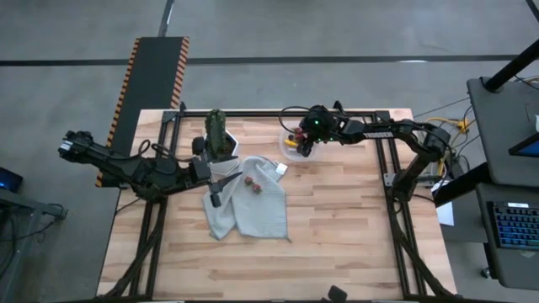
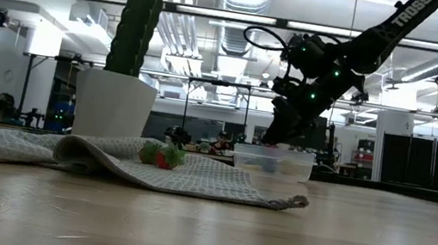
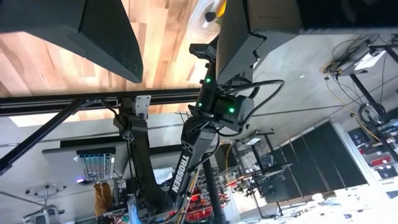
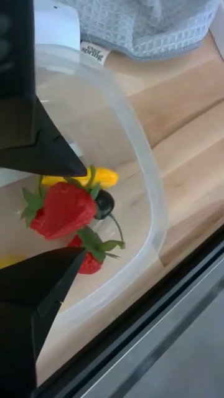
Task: Pick and placing Produce into tupperware
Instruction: Put the red strawberry into the transparent bin
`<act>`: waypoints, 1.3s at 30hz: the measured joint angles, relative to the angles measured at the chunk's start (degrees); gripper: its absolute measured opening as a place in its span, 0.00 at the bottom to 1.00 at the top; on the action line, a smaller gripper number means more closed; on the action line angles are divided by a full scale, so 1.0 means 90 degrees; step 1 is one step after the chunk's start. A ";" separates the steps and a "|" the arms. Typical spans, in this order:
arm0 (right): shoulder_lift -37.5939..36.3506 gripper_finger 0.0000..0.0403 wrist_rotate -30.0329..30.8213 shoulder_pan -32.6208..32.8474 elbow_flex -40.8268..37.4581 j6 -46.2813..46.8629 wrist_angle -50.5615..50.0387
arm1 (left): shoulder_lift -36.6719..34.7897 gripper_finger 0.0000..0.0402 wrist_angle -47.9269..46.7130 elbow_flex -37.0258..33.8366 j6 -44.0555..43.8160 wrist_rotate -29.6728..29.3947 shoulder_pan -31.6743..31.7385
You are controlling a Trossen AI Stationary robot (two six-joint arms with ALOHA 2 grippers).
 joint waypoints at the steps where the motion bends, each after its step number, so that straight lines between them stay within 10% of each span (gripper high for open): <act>1: -0.0009 0.46 0.0000 0.0000 0.0000 0.0016 0.0000 | 0.0000 0.47 0.0000 0.0000 0.0000 0.0000 -0.0002; 20: -0.1520 0.42 -0.2725 0.0986 -0.0231 0.0358 0.0574 | -0.0015 0.47 -0.0028 -0.0002 -0.0005 0.0000 -0.0015; 29: -0.1752 0.42 -0.2550 0.2426 -0.0304 0.0312 0.0769 | -0.0015 0.47 -0.0051 -0.0025 -0.0024 0.0003 -0.0054; 39: -0.1687 0.39 -0.0550 0.2971 -0.0318 0.0646 0.0673 | 0.0305 0.47 -0.0099 -0.0066 -0.0022 0.0044 -0.0214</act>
